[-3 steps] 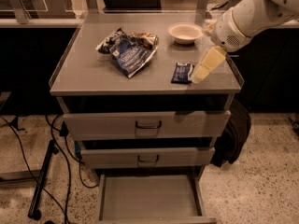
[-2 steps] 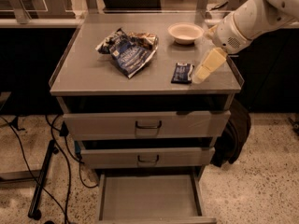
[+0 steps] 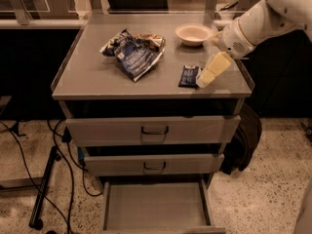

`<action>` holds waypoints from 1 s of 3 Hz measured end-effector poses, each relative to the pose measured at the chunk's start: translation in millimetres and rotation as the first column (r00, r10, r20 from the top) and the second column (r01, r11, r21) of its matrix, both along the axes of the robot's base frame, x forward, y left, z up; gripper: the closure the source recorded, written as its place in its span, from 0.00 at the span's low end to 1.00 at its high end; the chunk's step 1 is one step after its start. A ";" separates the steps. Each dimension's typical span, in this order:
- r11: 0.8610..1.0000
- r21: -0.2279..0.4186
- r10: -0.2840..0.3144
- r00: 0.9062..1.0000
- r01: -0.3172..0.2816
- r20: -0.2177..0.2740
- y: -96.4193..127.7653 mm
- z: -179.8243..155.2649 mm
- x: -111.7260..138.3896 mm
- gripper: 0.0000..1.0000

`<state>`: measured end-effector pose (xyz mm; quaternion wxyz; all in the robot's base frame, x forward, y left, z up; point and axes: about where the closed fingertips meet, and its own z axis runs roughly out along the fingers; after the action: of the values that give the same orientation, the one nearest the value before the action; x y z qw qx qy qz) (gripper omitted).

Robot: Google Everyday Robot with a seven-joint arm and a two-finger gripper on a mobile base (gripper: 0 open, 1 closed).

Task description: Place rxbar blueberry into bottom drawer

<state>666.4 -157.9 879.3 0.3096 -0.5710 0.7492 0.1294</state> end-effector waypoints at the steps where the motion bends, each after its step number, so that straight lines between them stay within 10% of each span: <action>1: 0.999 0.019 0.036 0.999 -0.036 -0.017 14.6 -13.9 14.7 0.00; 3: 0.999 0.019 0.028 0.999 -0.028 -0.022 13.2 -29.0 25.3 0.00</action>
Offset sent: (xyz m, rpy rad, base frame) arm 0.0227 0.0178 -0.0164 0.0246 0.0192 0.0483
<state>691.7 -144.7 850.2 0.3045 -0.5771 0.7433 0.1472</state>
